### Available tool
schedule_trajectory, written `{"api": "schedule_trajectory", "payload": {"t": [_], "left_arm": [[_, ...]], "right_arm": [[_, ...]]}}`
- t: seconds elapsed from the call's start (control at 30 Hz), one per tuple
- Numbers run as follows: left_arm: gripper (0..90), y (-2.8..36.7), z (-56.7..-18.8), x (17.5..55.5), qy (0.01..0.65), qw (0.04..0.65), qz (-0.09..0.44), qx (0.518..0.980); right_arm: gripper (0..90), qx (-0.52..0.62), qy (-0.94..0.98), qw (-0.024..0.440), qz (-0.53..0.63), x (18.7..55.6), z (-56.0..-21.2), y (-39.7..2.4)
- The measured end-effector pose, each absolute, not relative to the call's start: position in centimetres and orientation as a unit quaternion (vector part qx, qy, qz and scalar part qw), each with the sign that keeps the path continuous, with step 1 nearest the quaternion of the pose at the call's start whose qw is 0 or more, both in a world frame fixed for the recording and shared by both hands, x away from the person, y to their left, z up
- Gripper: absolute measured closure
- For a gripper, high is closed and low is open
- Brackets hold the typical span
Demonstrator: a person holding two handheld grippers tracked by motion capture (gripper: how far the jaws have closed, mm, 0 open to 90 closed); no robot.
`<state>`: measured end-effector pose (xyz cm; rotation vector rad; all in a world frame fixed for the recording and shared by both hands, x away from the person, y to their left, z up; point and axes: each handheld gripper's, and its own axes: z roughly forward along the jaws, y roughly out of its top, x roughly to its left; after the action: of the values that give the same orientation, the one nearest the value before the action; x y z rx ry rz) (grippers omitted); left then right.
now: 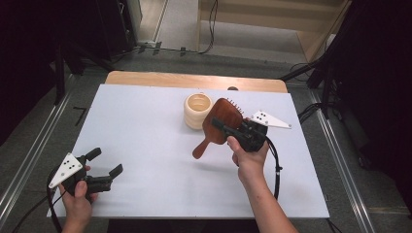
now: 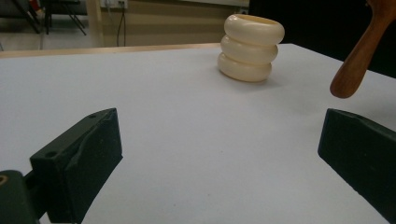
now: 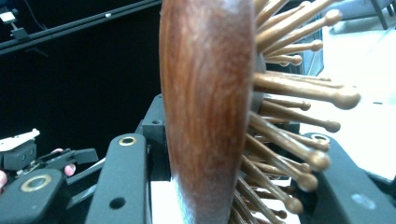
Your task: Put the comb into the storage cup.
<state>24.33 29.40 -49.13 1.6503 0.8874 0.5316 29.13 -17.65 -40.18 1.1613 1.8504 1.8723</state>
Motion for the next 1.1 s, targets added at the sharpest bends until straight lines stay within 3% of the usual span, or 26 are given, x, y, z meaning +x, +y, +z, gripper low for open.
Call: {"api": "schedule_trajectory", "payload": {"t": [1.1], "left_arm": [[0.0,29.0,-49.2,24.2,0.372,0.554,0.235,0.707]], "right_arm": [[53.1,0.413,0.615,0.145,0.656,32.5,-38.2,-18.9]]}}
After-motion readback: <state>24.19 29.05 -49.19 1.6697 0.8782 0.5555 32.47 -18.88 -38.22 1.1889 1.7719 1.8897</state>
